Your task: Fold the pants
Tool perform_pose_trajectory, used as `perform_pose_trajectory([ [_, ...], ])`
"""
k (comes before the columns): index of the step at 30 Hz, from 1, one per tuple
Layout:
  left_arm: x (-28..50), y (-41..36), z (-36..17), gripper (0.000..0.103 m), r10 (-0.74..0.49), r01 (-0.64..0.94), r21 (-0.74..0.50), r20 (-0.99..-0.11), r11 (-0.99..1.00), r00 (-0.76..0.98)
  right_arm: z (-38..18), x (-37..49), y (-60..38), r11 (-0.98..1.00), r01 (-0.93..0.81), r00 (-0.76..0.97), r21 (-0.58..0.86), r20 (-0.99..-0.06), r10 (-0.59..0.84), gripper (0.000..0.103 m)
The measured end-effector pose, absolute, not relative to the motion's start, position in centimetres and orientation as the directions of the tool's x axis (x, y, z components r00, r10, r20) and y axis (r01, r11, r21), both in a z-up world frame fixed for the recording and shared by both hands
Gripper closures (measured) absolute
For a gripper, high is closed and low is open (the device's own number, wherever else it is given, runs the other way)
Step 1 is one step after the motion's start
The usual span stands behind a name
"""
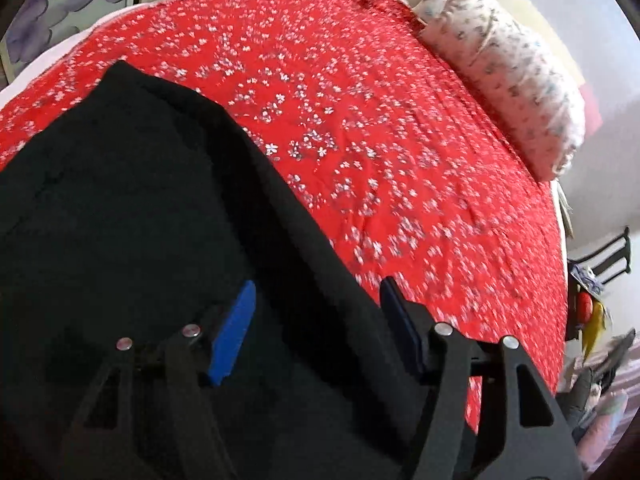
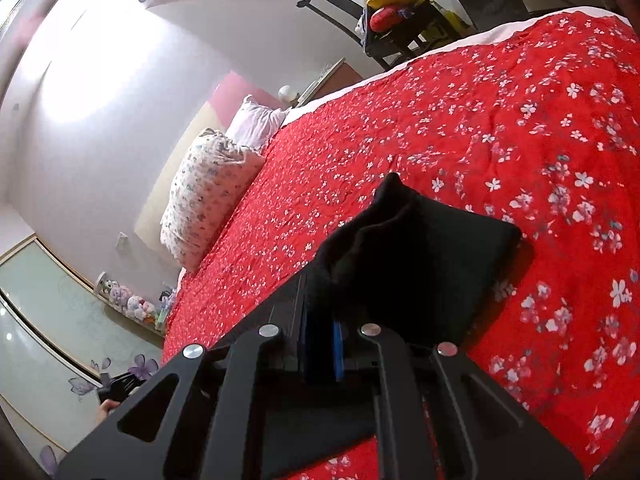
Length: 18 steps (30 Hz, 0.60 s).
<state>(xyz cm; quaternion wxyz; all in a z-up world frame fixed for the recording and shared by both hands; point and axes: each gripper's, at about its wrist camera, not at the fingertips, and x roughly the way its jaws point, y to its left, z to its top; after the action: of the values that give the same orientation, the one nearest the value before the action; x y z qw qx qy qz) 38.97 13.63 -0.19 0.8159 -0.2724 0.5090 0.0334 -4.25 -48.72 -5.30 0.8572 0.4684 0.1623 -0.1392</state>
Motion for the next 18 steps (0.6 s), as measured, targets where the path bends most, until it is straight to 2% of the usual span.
perform_pose_trajectory([
  [4,41.0,13.6,-2.2,0.049,-0.205,-0.378,-0.399,-0.864,0.835,0.460,-5.1,-4.1,-48.5,0.536,0.389,0.908,0.749,-0.410,-0.085,0.093],
  [6,41.6,13.6,-2.9,0.075,-0.199,-0.387,-0.389,-0.872,0.836,0.448,-5.1,-3.8,-48.5,0.541,0.390,0.907,0.745,-0.413,-0.084,0.093],
  [9,41.8,14.1,-3.9,0.088,-0.223,-0.392,-0.412,-0.868,0.822,0.445,-5.1,-3.8,-48.5,0.544,0.392,0.906,0.742,-0.416,-0.085,0.093],
  [12,41.0,14.3,-3.7,0.097,-0.233,-0.391,-0.435,-0.854,0.811,0.465,-5.0,-3.8,-48.4,0.546,0.392,0.906,0.740,-0.415,-0.087,0.093],
  [18,36.9,15.1,0.2,0.099,-0.234,-0.331,-0.478,-0.790,0.813,0.566,-4.9,-4.1,-48.4,0.543,0.382,0.912,0.747,-0.402,-0.088,0.093],
])
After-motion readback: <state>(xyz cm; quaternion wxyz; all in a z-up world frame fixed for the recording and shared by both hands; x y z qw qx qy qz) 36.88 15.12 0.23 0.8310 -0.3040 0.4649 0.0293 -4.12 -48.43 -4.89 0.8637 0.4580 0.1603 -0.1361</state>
